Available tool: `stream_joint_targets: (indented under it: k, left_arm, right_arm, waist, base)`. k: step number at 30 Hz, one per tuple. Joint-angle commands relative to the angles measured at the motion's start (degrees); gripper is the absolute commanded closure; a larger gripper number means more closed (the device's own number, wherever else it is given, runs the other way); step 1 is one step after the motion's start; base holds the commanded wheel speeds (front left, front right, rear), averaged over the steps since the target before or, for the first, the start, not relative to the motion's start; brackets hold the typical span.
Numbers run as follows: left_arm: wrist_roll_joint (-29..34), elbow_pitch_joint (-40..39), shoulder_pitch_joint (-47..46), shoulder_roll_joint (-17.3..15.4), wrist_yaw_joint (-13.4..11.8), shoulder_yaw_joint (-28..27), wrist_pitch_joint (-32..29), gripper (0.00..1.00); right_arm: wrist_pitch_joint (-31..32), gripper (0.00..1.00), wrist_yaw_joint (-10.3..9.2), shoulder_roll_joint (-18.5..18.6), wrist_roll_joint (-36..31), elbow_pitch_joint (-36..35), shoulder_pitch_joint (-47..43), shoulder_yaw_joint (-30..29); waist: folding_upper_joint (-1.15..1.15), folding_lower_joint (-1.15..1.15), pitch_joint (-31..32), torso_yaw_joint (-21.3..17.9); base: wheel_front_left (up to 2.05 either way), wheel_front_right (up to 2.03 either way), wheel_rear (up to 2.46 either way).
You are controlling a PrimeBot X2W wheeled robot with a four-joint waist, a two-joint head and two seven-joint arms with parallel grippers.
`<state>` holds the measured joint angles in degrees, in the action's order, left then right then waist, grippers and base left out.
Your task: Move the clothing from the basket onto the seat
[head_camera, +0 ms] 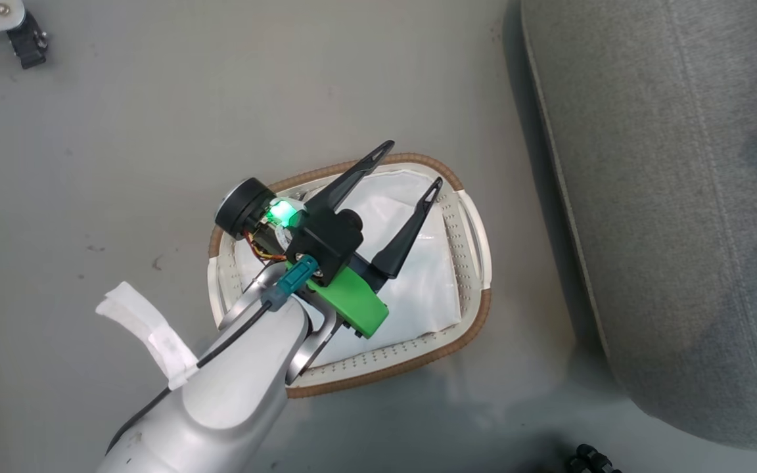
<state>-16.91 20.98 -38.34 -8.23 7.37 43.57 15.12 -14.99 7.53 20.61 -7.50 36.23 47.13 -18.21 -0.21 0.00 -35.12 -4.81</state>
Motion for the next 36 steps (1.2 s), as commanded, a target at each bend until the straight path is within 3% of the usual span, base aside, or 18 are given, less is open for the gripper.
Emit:
stream_joint_targets:
  k: [1,11,22,27,36]
  left_arm:
    - [0.0,0.2,0.9,-0.3,-0.1,-0.8,0.0,0.00]
    - [-1.0,-1.0,5.0,0.9,-0.4,-8.0,0.0,0.00]
    - [-1.5,-2.4,11.8,3.5,-0.8,-20.4,0.0,0.00]
    - [-0.9,-2.3,15.6,4.4,-1.0,-25.3,0.0,0.00]
    - [-1.2,-2.5,25.1,4.9,-0.7,-33.7,0.0,0.00]
  right_arm:
    - [-0.3,0.00,-0.08,-0.2,0.5,-0.9,-1.8,0.9]
    - [-0.3,0.00,-0.08,-2.2,2.7,-4.4,-8.9,7.1]
    - [-0.3,0.00,-0.08,-3.8,8.0,-5.7,-9.9,8.8]
    - [-0.3,0.00,-0.08,-7.3,8.3,-8.0,-11.0,6.5]
    - [-0.3,0.00,-0.08,-15.3,9.0,-14.2,-19.9,7.8]
  waist:
    - [0.21,0.00,1.5,-1.3]
    - [0.21,0.00,9.0,-2.7]
    - [0.21,0.00,18.5,2.4]
    - [0.21,0.00,22.0,5.6]
    - [0.21,0.00,27.6,10.7]
  base:
    - [0.00,0.00,0.00]
    - [0.00,0.00,0.00]
    - [0.00,0.00,0.00]
    - [0.00,0.00,0.00]
    - [0.00,0.00,0.00]
